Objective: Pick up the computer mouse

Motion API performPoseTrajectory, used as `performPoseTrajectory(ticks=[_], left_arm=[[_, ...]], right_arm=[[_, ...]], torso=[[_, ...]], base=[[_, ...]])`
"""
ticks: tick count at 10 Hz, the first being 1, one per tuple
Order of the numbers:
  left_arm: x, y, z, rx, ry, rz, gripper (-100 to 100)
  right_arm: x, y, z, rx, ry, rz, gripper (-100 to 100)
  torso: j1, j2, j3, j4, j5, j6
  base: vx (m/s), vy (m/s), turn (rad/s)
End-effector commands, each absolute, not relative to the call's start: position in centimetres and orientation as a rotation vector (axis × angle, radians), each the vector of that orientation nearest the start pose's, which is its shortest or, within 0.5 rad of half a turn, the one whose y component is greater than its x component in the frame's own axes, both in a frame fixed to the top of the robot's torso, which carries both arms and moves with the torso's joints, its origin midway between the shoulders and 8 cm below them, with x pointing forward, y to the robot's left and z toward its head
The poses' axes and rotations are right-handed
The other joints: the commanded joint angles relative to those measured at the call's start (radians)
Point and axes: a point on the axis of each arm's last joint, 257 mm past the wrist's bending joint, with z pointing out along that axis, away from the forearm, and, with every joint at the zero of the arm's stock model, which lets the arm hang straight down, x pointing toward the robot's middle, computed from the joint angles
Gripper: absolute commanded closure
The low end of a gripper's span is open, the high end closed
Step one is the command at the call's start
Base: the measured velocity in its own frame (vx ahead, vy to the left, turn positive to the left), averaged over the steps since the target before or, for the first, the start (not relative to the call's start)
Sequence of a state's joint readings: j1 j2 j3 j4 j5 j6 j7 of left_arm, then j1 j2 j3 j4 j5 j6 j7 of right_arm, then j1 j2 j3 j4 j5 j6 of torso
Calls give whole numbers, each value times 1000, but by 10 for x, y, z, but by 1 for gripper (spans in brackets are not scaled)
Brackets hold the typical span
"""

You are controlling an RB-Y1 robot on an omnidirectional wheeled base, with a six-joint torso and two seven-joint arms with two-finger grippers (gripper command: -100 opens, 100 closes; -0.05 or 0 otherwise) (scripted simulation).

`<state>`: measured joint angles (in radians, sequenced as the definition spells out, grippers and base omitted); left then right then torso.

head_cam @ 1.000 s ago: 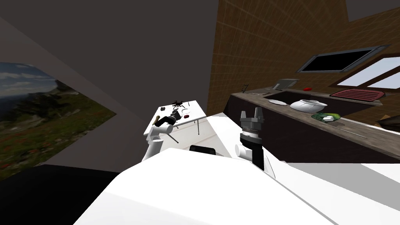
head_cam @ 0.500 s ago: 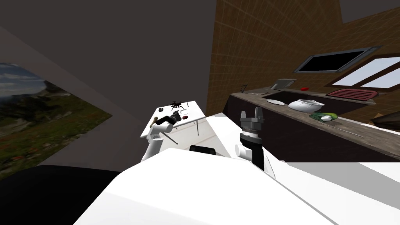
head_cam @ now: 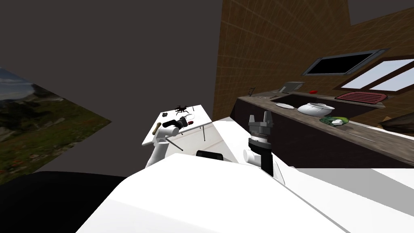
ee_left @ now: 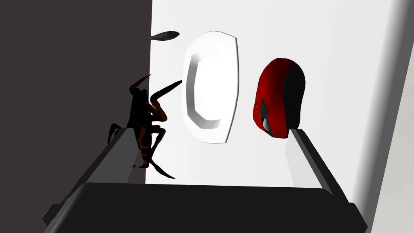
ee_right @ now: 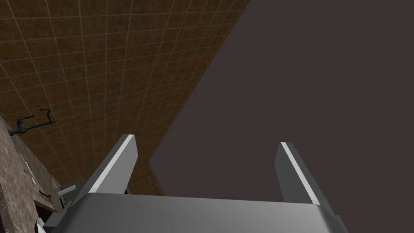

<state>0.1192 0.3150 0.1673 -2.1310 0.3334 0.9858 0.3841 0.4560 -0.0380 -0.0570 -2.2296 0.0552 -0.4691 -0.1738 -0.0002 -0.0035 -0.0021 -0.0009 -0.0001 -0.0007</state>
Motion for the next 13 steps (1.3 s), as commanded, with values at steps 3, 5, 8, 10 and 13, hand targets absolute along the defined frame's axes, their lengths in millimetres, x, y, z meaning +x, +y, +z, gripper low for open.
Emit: performPoseTrajectory(ticks=[3, 5, 8, 10, 13], left_arm=[[452, 336, -239, -1989, 1323, -999, -100], [446, 338, -252, -2043, 1348, -945, -100], [436, 344, -268, -2121, 1376, -859, -100], [428, 347, -278, -2166, 1393, -803, -100], [414, 351, -290, -2228, 1418, -717, -100]], right_arm=[[361, -288, 11, 695, 653, 1375, 0], [361, -288, 11, 695, 653, 1375, 0], [361, -288, 11, 695, 653, 1375, 0], [361, -288, 11, 695, 653, 1375, 0], [361, -288, 11, 695, 653, 1375, 0]], torso=[[0, 0, 0, 0, 0, 0], [0, -1, 0, 0, 0, 0], [0, 0, 0, 0, 0, 0], [1, 0, 0, 0, 0, 0], [0, -1, 0, 0, 0, 0]], base=[[43, -6, -16], [66, -9, -21], [64, -5, -20], [67, 3, -16], [64, -3, -13]])
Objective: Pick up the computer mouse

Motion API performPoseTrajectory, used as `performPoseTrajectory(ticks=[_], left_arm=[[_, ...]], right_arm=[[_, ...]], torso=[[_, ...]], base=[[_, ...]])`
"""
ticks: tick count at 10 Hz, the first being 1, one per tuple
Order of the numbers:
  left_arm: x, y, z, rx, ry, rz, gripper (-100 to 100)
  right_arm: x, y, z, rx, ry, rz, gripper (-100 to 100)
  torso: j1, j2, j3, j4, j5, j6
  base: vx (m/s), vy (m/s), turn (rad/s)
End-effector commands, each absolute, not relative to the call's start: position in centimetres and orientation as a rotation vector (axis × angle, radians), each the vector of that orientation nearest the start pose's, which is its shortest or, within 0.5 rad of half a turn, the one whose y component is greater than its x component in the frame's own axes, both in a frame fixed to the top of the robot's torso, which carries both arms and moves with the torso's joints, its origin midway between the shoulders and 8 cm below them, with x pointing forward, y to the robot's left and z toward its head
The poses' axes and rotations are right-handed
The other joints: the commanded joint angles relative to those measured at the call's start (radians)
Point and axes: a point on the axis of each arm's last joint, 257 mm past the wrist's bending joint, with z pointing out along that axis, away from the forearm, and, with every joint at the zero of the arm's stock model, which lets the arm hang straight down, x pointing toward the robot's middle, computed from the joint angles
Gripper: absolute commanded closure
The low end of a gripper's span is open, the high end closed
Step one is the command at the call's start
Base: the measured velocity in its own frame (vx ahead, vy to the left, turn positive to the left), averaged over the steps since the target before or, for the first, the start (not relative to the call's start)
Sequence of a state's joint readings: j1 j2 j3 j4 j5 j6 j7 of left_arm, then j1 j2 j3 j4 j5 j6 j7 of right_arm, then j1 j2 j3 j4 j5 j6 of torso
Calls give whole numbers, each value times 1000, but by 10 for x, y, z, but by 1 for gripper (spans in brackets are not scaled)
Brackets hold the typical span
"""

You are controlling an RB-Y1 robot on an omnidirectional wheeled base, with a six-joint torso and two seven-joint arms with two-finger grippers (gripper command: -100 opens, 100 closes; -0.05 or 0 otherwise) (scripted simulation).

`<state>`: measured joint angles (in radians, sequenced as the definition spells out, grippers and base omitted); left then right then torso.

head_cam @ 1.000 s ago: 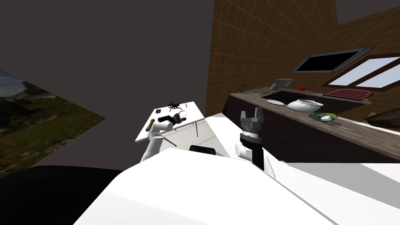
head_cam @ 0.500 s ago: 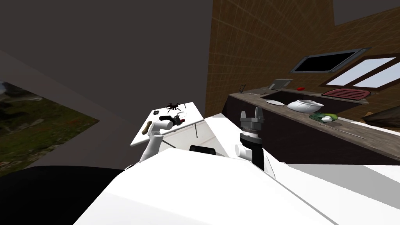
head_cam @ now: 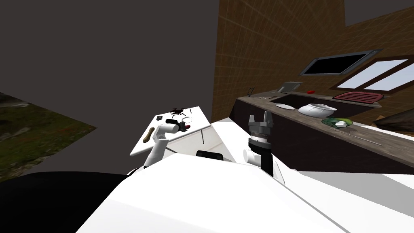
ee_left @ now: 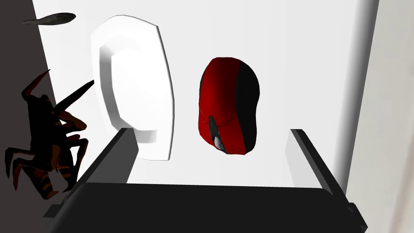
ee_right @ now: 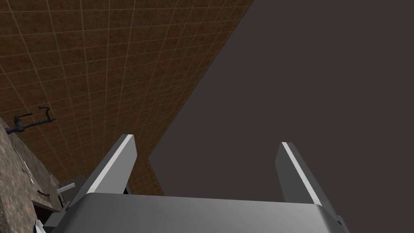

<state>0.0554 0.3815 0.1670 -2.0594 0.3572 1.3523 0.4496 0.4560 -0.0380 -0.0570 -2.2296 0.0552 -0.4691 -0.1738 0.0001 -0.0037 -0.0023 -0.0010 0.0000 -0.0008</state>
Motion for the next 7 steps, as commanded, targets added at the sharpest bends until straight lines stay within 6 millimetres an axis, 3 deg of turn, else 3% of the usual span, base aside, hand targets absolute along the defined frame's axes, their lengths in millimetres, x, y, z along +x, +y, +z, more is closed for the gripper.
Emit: performPoseTrajectory(ticks=[1, 7], left_arm=[[409, 354, -295, -2255, 1425, -676, -100], [385, 365, -309, -2351, 1451, -515, -100]], right_arm=[[361, -288, 11, 695, 653, 1375, 0], [361, -288, 11, 695, 653, 1375, 0]], torso=[[0, 0, 0, 0, 0, 0], [0, 1, 1, 0, 0, 0]], base=[[59, -5, -16], [50, -2, -12]])
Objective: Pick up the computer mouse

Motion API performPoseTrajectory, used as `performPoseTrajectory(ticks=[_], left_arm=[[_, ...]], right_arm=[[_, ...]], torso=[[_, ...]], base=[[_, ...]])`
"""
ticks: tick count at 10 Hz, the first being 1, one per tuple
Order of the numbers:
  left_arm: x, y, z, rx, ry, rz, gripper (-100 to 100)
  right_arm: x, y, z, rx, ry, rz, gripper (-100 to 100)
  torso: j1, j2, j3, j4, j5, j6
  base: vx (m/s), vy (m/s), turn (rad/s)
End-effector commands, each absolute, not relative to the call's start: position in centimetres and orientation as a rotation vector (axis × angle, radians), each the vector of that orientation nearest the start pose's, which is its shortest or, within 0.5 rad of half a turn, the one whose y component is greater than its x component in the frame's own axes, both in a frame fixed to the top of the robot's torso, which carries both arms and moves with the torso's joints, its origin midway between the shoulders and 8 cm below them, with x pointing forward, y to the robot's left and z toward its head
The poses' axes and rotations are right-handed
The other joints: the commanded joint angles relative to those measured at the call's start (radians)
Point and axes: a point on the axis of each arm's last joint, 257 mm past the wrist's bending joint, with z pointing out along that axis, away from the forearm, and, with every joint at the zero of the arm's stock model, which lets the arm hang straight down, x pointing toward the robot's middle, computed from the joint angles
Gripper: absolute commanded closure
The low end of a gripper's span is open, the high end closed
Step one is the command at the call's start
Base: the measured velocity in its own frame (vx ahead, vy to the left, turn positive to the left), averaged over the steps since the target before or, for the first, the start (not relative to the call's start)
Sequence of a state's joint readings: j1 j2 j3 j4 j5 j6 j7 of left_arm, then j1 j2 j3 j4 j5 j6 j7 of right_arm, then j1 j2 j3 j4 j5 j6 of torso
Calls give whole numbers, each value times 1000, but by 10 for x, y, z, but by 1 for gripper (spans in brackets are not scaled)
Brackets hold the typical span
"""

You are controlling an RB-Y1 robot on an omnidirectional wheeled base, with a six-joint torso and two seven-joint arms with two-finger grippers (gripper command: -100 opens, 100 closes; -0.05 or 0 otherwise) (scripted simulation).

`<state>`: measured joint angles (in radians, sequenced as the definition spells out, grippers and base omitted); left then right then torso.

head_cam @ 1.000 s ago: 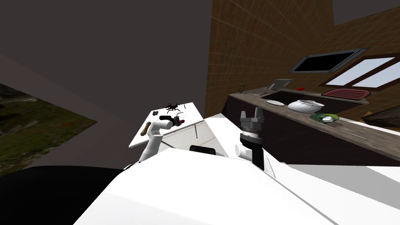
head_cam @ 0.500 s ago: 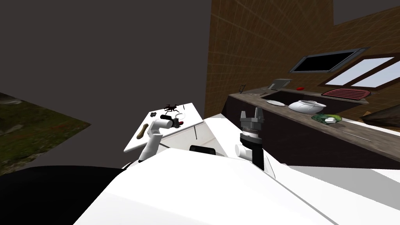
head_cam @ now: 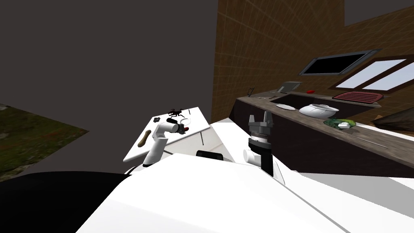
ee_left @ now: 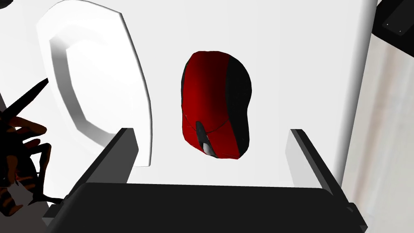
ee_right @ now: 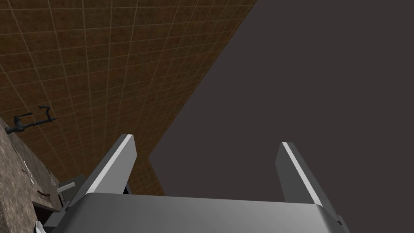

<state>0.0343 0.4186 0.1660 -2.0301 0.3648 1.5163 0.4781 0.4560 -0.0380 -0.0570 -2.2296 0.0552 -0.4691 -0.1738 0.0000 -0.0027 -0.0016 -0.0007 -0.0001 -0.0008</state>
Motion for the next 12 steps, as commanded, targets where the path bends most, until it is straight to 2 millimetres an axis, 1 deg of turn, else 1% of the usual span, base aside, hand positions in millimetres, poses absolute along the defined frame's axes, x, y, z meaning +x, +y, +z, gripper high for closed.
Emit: performPoseTrajectory(ticks=[1, 6, 7, 8, 9, 12], left_arm=[[380, 368, -311, -2367, 1452, -483, -100], [363, 377, -316, -2423, 1462, -369, -100], [365, 375, -315, -2415, 1460, -385, -100], [365, 376, -315, -2417, 1461, -381, 0], [368, 378, -322, -2421, 1453, -381, -100], [373, 383, -335, -2428, 1438, -378, -100]], right_arm=[[361, -288, 11, 695, 653, 1375, 0], [361, -288, 11, 695, 653, 1375, 0], [361, -288, 11, 695, 653, 1375, 0], [361, -288, 11, 695, 653, 1375, 0], [361, -288, 11, 695, 653, 1375, 0], [361, -288, 11, 695, 653, 1375, 0]], torso=[[0, 0, 0, 0, 0, 0], [0, 1, 0, 0, 0, 0], [0, 1, 0, 0, 0, 0], [0, 2, 1, 0, 0, 0], [0, 3, 2, 1, 0, 0], [0, 4, 2, 1, 0, 0]], base=[[58, -2, -23], [41, 0, -11], [14, -4, -1], [0, 0, 0], [-4, 2, -52], [-12, 4, -43]])
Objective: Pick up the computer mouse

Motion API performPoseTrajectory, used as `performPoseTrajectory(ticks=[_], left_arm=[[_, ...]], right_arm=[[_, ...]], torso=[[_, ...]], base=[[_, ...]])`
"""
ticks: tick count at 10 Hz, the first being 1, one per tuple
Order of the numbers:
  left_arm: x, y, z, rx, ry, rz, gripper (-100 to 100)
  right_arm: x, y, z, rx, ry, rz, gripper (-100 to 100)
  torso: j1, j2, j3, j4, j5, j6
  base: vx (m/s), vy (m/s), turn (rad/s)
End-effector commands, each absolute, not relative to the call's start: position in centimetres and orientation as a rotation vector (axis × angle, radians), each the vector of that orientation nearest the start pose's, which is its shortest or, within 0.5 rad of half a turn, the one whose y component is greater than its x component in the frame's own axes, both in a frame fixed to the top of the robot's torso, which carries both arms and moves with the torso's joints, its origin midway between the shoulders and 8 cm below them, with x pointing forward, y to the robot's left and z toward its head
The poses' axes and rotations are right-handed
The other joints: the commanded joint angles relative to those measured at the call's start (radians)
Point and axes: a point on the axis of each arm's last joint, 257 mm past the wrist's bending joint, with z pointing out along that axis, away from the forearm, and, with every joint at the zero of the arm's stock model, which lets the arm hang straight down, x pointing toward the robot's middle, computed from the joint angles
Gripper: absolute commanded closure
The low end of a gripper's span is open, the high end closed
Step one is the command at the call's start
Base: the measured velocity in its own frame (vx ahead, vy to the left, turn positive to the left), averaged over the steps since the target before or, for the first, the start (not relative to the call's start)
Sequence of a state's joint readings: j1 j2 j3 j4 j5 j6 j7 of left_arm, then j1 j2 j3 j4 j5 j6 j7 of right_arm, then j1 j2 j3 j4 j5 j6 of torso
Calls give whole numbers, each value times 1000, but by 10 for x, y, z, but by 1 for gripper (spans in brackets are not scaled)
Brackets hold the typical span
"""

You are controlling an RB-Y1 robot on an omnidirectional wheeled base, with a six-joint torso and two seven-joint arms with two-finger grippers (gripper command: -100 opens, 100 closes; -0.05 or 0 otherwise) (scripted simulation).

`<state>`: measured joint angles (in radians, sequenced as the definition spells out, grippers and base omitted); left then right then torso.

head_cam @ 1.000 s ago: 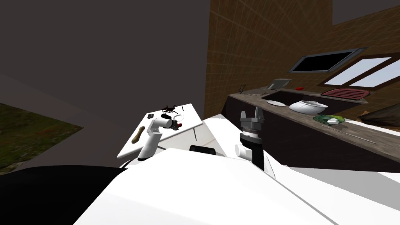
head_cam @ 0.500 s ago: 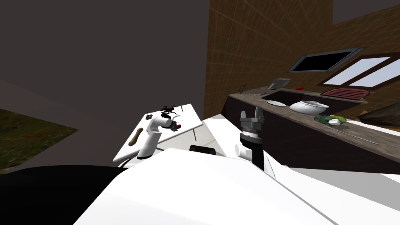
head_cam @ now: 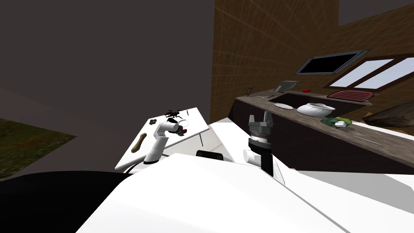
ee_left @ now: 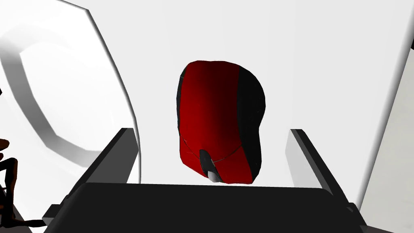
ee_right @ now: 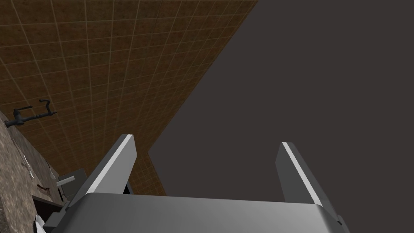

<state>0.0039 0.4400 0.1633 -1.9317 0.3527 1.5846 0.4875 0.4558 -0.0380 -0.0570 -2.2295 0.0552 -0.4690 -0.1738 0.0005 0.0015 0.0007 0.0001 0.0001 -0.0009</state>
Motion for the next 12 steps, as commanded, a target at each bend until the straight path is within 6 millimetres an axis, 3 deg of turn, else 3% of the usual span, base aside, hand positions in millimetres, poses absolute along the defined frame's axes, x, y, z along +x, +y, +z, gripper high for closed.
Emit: performPoseTrajectory(ticks=[1, 2, 6, 7, 8, 11, 12], left_arm=[[371, 383, -333, -2428, 1441, -377, -100], [372, 383, -333, -2427, 1441, -379, 100], [372, 383, -333, -2426, 1441, -380, 100], [372, 383, -333, -2427, 1441, -380, 0], [370, 380, -326, -2424, 1448, -380, 100], [367, 378, -319, -2418, 1455, -383, 100], [367, 377, -319, -2420, 1455, -381, 0]], right_arm=[[361, -288, 11, 695, 653, 1375, 0], [361, -288, 11, 695, 653, 1375, 0], [361, -288, 11, 695, 653, 1375, 0], [361, -288, 11, 695, 653, 1375, 0], [361, -288, 11, 695, 653, 1375, 0], [361, -288, 11, 695, 653, 1375, 0], [361, -288, 11, 695, 653, 1375, 0]], torso=[[0, 0, 0, 0, 0, 0], [0, -1, 0, 0, 0, 0], [1, -2, -1, -1, 0, 0], [1, -2, -1, -1, 0, 0], [1, -2, -1, -1, 0, 0], [0, -2, -1, -1, 0, 0], [0, -2, -1, -1, 0, 0]], base=[[-5, 3, -6], [0, 0, 0], [0, 0, 0], [0, 0, 0], [8, -1, 58], [12, -3, 39], [0, 0, 0]])
